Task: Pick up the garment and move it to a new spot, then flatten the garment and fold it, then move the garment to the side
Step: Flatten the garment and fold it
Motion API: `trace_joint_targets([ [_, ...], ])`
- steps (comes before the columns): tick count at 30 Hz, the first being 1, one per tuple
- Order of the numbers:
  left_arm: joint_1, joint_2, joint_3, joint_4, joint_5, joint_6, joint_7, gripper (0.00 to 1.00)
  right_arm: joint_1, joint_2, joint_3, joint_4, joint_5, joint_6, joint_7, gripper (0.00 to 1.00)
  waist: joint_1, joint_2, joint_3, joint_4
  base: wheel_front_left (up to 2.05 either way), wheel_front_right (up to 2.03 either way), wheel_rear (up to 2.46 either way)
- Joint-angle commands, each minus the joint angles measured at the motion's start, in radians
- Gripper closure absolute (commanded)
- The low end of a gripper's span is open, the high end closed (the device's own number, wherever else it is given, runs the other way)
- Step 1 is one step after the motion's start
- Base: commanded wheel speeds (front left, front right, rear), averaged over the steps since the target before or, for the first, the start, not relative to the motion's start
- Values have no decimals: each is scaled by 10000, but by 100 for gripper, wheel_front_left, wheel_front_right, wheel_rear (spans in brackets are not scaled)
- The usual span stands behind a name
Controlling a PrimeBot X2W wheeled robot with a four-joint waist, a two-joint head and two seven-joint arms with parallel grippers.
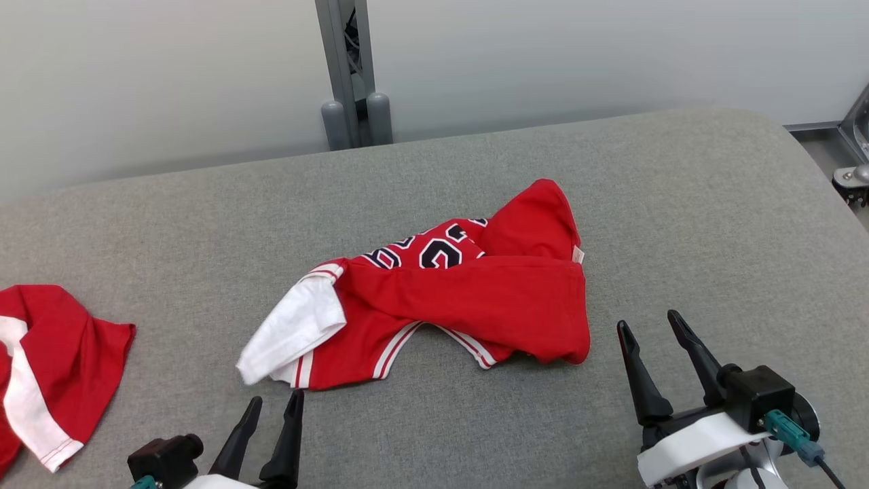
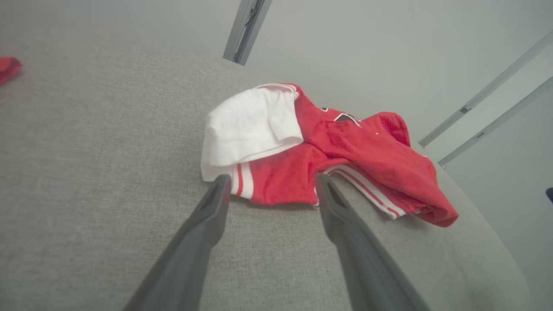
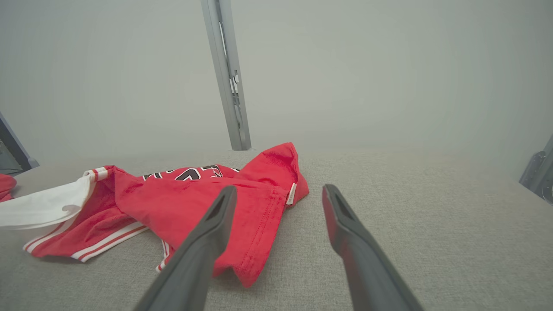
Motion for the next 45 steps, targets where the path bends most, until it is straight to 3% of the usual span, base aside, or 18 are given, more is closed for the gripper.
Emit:
trace_joint_targets([
  [1,200,-43,118,-180,73,85,-45,0,87,-57,-25,-38,-126,1,-21,0,0,0,-166,6,0,0,0],
  [6,921,-100,673,-1295,553,483,-46,0,395,-54,-81,-285,-216,1,-19,0,0,0,-571,70,0,0,0],
  [13,1270,-719,2412,-2808,2407,1029,-48,0,511,-54,-57,-593,-342,1,-19,0,0,0,-894,167,0,0,0],
  [17,1473,-1470,3438,-3150,3484,896,-49,0,584,-57,44,-712,-344,1,-19,0,0,0,-981,205,0,0,0],
  [22,1709,-2033,4061,-2818,4918,668,-49,0,958,-54,-54,-971,-200,-1,-21,0,0,0,-1055,291,0,0,0],
  [30,2046,-2449,4332,-2367,6226,395,-50,0,1347,-52,-228,-1017,-107,1,-19,0,0,0,-1007,308,0,0,0],
  [36,1921,-2469,4254,-2560,6505,695,-50,0,1206,-54,-150,-1065,-133,1,-21,0,0,0,-934,256,0,0,0],
  [45,1894,-2472,4192,-2503,6727,780,-50,0,1141,-53,-79,-1042,-133,1,-21,0,0,0,-916,201,0,0,0],
])
